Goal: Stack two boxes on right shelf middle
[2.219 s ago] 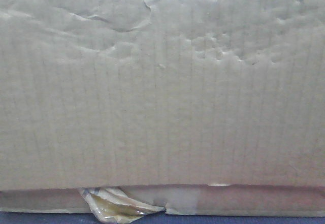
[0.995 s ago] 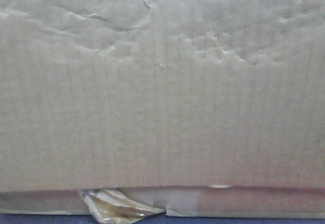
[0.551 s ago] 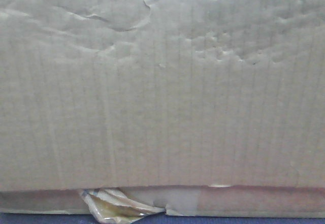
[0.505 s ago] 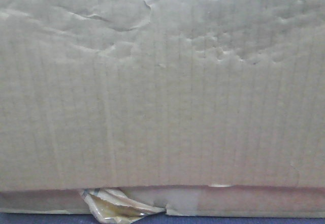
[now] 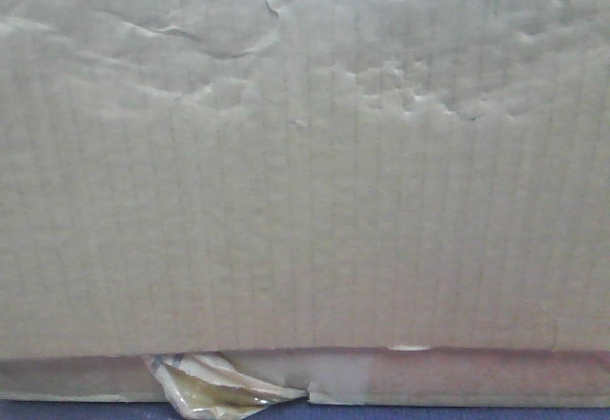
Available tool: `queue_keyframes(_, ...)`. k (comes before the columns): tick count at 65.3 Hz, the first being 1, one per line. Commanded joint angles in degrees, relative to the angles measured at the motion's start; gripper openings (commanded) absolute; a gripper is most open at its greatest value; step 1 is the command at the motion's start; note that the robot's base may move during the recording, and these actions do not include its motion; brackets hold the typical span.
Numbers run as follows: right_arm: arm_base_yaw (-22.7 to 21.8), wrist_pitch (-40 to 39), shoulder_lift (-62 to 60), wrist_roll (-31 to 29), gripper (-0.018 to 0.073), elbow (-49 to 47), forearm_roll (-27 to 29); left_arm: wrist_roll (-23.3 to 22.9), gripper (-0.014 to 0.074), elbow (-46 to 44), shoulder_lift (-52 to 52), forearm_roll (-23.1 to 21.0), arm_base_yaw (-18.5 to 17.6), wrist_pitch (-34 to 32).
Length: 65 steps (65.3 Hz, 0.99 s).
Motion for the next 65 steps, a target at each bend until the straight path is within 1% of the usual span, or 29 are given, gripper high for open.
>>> queue_keyframes(1, 2.6, 1.8, 3.5, 4.4, -0.0149, -4.8, -4.0, 0.0, 0.0319, 0.1, -0.1, -0.3, 0.3, -0.2)
queue_keyframes(5, 6.5, 3.5, 5.9, 8.4, -0.0149, -7.8, -9.0, 0.0, 0.0319, 0.1, -0.1, -0.3, 0.3, -0.2)
queue_keyframes(7, 8.4, 4.4, 7.0, 10.4, -0.0149, -9.0, -10.7, 0.0, 0.0319, 0.1, -0.1, -0.3, 0.3, -0.2)
queue_keyframes(8, 8.9, 5.0, 7.2, 10.7, -0.0149, -9.6, -11.1, 0.0, 0.0319, 0.1, -0.1, -0.3, 0.3, -0.2)
queue_keyframes(11, 12.1, 6.7, 9.1, 12.4, -0.0149, -11.3, -13.3, 0.0, 0.0319, 0.1, -0.1, -0.3, 0.3, -0.2)
queue_keyframes(17, 17.2, 9.3, 12.7, 14.2, -0.0149, -15.0, -14.7, 0.0, 0.0319, 0.1, -0.1, -0.3, 0.3, -0.2)
queue_keyframes(25, 20.9, 9.3, 16.9, 14.3, -0.0149, -19.3, -14.7, 0.0, 0.0319, 0.1, -0.1, -0.3, 0.3, -0.2)
queue_keyframes(29, 21.3, 9.3, 18.9, 14.7, -0.0147, -20.5, -14.7, 0.1, 0.0319, 0.1, -0.1, -0.3, 0.3, -0.2)
queue_keyframes(33, 21.3, 9.3, 20.0, 15.2, -0.0112, -20.3, -14.7, 0.6, 0.0319, 0.1, -0.1, -0.3, 0.3, -0.2)
queue_keyframes(38, 21.3, 9.3, 21.3, 15.2, 0.0000, -20.3, -14.3, 1.3, 0.0319, 0.1, -0.1, -0.3, 0.3, -0.2)
queue_keyframes(40, 21.3, 9.3, 21.7, 15.2, 0.0080, -20.3, -13.8, 1.3, 0.0319, 0.1, -0.1, -0.3, 0.3, -0.2)
queue_keyframes(41, 21.3, 9.3, 21.9, 15.2, 0.0097, -20.3, -13.7, 1.3, 0.0319, 0.1, -0.1, -0.3, 0.3, -0.2)
queue_keyframes(44, 21.3, 9.3, 22.4, 15.1, 0.0211, -20.3, -12.7, 1.3, 0.0319, 0.1, -0.1, -0.3, 0.3, -0.2)
queue_keyframes(46, 21.3, 9.3, 22.8, 15.1, 0.0268, -20.3, -12.5, 1.4, 0.0319, 0.1, -0.1, -0.3, 0.3, -0.2)
queue_keyframes(50, 21.3, 9.3, 23.3, 15.1, 0.0347, -19.8, -12.5, 1.4, 0.0319, 0.1, -0.1, -0.3, 0.3, -0.2)
queue_keyframes(54, 21.3, 9.3, 23.7, 15.1, 0.0365, -18.6, -12.5, 1.5, 0.0319, 0.1, -0.1, -0.3, 0.3, -0.2)
queue_keyframes(61, 21.3, 9.3, 24.1, 15.2, 0.0342, -15.7, -12.3, 1.5, 0.0319, 0.1, -0.1, 0.4, 0.3, -0.2)
queue_keyframes(65, 21.3, 9.3, 24.3, 15.2, 0.0315, -13.5, -11.1, 1.5, 0.0319, 0.1, -0.1, 0.6, 0.3, -0.2)
